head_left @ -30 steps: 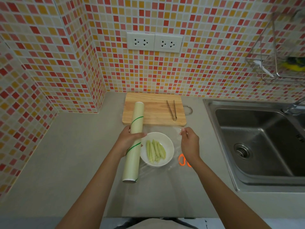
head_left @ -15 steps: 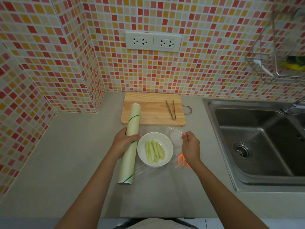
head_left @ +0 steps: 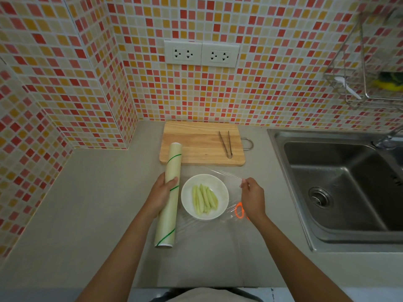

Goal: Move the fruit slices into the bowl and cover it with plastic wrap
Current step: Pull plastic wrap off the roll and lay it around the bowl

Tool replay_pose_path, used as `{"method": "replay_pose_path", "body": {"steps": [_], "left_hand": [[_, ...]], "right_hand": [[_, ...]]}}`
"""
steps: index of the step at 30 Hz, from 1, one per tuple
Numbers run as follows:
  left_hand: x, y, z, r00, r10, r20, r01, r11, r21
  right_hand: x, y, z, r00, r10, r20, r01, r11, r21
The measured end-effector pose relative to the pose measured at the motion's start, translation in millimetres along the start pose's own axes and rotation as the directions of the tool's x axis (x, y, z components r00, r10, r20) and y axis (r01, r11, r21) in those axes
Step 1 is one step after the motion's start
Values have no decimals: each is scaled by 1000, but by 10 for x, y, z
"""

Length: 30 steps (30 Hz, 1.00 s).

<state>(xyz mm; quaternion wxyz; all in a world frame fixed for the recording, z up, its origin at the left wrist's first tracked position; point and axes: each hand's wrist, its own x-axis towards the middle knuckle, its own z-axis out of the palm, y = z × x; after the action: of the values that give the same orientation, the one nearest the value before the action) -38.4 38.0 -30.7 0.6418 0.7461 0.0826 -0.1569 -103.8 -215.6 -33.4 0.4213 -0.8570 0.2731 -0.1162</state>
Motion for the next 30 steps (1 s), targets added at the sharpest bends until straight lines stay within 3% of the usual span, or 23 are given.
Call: {"method": "replay_pose_path", "body": {"steps": [18,30], "left_hand": [[19,-66,-5,999,-20,-29,20,1000,12],[17,-93,33,999,-23,-34,24,999,39]], "right_hand": [[21,49,80,998,54,16,-52,995,-84],[11,124,199,998,62,29,-48,937,-345]]}}
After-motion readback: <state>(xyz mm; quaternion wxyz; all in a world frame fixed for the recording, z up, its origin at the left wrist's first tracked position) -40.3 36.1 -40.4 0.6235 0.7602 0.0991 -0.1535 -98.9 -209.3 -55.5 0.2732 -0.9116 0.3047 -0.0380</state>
